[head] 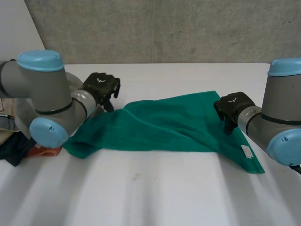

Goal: Fold the laundry.

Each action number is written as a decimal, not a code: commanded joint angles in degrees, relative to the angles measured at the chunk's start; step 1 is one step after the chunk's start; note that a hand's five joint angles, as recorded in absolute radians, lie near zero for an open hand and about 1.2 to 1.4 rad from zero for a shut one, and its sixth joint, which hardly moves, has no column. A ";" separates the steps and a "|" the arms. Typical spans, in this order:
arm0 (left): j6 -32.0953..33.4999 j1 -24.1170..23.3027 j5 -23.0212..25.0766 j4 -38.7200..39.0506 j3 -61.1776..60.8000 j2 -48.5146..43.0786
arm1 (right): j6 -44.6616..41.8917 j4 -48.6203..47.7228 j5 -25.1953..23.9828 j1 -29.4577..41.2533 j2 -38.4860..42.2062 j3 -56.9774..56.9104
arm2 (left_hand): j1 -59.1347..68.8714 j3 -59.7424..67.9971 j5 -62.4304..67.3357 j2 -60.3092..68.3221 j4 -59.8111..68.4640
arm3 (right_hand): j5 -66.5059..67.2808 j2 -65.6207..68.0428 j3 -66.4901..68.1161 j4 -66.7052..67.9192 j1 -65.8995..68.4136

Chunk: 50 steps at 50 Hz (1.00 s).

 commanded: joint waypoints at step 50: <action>5.04 0.22 4.17 10.77 2.17 -3.36 | 4.51 18.15 -0.84 -3.66 -5.28 4.47 | 35.65 35.65 36.15 35.92 35.99 | -13.77 -14.83 -15.32 -14.98 -15.33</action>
